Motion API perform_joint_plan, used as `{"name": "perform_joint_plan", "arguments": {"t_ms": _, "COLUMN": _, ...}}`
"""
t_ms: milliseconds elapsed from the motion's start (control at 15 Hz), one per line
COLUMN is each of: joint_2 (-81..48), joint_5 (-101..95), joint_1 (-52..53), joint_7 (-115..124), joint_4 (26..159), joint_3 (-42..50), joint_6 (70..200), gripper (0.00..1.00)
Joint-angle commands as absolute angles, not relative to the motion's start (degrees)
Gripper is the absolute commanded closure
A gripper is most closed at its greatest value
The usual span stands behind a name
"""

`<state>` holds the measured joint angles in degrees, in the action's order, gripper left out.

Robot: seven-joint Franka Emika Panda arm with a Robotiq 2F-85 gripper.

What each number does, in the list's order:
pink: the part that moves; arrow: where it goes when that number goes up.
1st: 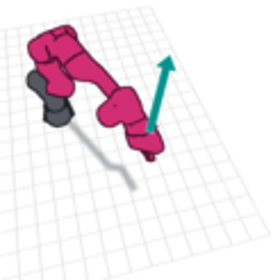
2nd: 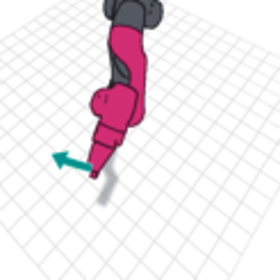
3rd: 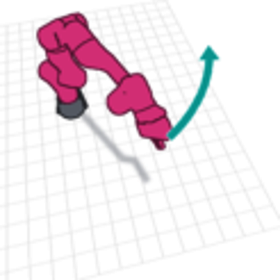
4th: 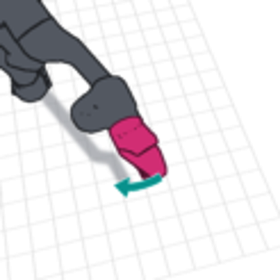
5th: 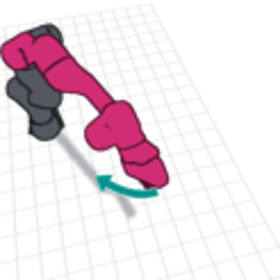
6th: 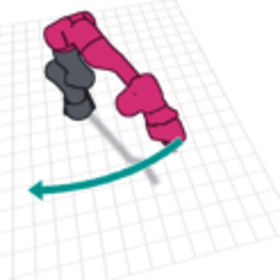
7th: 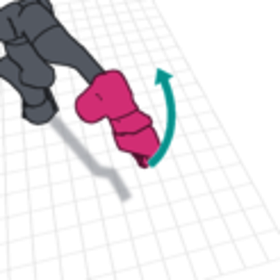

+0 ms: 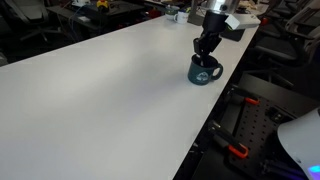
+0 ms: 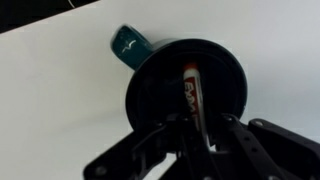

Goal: Remove the marker from the cup and put it on the table

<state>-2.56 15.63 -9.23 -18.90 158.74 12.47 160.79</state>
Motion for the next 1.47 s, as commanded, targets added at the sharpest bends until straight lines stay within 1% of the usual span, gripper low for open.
{"name": "perform_joint_plan", "arguments": {"t_ms": 0, "joint_2": 4.0, "joint_5": 10.3, "joint_1": -10.9, "joint_7": -15.8, "joint_4": 159.8, "joint_3": 12.7, "joint_6": 154.7, "gripper": 0.95}}
{"name": "perform_joint_plan", "arguments": {"t_ms": 467, "joint_2": 15.5, "joint_5": 0.2, "joint_1": -11.9, "joint_7": -6.9, "joint_4": 159.7, "joint_3": 11.3, "joint_6": 147.1, "gripper": 0.95}}
{"name": "perform_joint_plan", "arguments": {"t_ms": 800, "joint_2": 19.6, "joint_5": 2.7, "joint_1": -7.1, "joint_7": -9.8, "joint_4": 158.7, "joint_3": 9.4, "joint_6": 145.6, "gripper": 0.95}}
{"name": "perform_joint_plan", "arguments": {"t_ms": 1000, "joint_2": 18.0, "joint_5": 4.5, "joint_1": -2.5, "joint_7": -9.9, "joint_4": 156.4, "joint_3": 7.4, "joint_6": 146.2, "gripper": 0.95}}
{"name": "perform_joint_plan", "arguments": {"t_ms": 1200, "joint_2": 12.6, "joint_5": 8.2, "joint_1": 2.4, "joint_7": -9.7, "joint_4": 150.2, "joint_3": 5.5, "joint_6": 142.4, "gripper": 0.95}}
{"name": "perform_joint_plan", "arguments": {"t_ms": 1400, "joint_2": 4.5, "joint_5": 16.0, "joint_1": 6.0, "joint_7": -16.2, "joint_4": 143.1, "joint_3": 6.1, "joint_6": 135.8, "gripper": 0.95}}
